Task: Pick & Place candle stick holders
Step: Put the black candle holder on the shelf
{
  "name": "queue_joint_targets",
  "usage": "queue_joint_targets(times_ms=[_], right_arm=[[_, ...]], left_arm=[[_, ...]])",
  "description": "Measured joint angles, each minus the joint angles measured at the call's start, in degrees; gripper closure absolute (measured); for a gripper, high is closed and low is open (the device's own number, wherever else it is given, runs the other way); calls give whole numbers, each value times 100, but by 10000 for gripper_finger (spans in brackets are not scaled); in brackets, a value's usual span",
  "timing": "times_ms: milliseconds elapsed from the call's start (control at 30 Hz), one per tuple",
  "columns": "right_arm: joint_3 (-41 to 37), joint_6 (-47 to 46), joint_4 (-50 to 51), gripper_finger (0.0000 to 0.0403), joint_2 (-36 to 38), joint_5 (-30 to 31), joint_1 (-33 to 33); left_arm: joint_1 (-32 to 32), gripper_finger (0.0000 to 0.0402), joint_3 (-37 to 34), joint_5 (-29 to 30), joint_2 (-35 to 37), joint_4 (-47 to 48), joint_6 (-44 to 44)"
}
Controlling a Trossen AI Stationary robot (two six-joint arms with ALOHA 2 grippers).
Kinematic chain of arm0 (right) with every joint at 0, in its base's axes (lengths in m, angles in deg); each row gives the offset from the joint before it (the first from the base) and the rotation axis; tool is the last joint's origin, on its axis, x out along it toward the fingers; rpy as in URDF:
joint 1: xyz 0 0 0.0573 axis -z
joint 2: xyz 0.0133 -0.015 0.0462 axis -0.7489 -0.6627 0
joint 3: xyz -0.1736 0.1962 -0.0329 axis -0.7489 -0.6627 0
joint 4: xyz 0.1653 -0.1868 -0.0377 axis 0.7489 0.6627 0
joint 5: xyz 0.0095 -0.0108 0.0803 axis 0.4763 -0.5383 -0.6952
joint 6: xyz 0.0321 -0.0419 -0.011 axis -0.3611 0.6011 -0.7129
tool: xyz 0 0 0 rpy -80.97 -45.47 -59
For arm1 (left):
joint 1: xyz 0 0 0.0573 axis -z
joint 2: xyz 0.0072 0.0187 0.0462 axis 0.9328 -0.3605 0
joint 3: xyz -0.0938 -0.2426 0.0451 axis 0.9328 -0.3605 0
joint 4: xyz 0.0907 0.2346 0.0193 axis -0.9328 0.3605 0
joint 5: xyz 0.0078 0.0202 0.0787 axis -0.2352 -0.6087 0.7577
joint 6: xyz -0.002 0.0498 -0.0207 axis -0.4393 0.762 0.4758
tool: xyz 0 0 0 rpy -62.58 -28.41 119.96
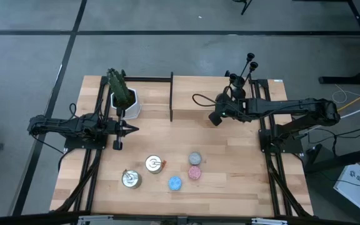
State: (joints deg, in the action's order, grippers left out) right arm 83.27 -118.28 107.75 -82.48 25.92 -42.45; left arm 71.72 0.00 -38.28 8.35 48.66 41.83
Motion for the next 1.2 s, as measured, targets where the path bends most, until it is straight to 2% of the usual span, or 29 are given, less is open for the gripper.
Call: queue_joint_targets(times_ms=[233,767,1000,1200], right_arm=[[-4,15,51,392,0,285,136],[-4,474,62,392,0,316,707],[148,472,124,392,0,50,738],[476,169,674,392,4,-171,734]], left_arm=[[-2,398,0,0,0,0,0],[-2,398,0,-2,0,0,0],[0,398,2,0,0,0,0],[-2,398,0,0,0,0,0]])
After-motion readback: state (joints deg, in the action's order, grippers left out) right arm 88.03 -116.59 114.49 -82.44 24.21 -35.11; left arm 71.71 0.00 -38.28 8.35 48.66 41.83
